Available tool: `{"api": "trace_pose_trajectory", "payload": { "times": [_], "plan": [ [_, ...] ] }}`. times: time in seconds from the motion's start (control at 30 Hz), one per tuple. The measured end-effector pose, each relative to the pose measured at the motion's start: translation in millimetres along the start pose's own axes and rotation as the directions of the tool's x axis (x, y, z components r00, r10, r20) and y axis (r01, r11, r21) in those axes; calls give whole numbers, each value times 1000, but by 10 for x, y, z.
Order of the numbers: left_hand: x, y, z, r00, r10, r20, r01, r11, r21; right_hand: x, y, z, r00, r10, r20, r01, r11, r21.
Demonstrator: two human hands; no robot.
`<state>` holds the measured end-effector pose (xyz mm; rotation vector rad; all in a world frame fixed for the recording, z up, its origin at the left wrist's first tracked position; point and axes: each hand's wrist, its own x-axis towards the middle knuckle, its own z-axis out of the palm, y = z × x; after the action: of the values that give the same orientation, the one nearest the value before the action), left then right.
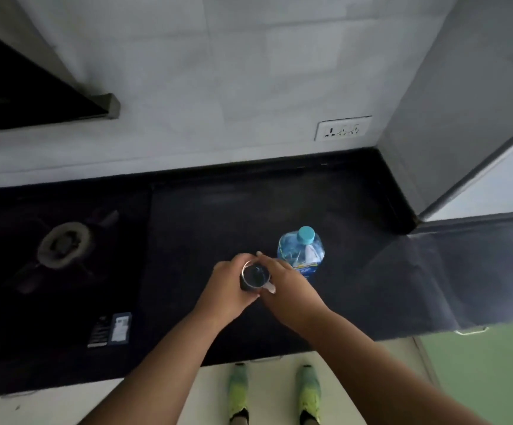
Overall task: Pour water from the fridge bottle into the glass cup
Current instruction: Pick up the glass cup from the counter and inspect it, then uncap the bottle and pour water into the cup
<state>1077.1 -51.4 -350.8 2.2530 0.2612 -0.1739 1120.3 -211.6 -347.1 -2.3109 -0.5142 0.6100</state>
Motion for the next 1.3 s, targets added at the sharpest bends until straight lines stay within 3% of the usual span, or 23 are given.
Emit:
{"api": "trace_pose_trajectory", "payload": {
  "times": [0.2, 0.53, 0.8, 1.07, 1.17, 1.23, 1.3],
  "plan": [
    [150, -259, 229, 991, -67, -119, 72, 997, 37, 193, 123, 163, 995, 51, 86, -55, 997, 49],
    [453, -520, 389, 960, -273, -67, 278, 958, 70, 496, 220, 311, 967, 163, 197, -182, 980, 84],
    [559, -515, 421, 952, -300, -56, 303, 952, 49, 520, 203, 401, 969, 159, 189, -189, 971, 147],
    [528, -484, 465, 930, -367, 21, 366, 930, 29, 490, 156, 377, 959, 173, 226, -196, 977, 85],
    [476, -405, 423, 942, -334, 16, 334, 942, 32, 411, 66, 238, 968, 154, 197, -166, 985, 48],
    [440, -294, 338, 968, -251, -14, 251, 961, 113, 313, -15, 128, 975, 118, 186, -121, 993, 4],
    [407, -173, 239, 986, -165, 30, 162, 983, 85, 188, -131, -21, 982, 104, 158, -92, 992, -83]
  ]
}}
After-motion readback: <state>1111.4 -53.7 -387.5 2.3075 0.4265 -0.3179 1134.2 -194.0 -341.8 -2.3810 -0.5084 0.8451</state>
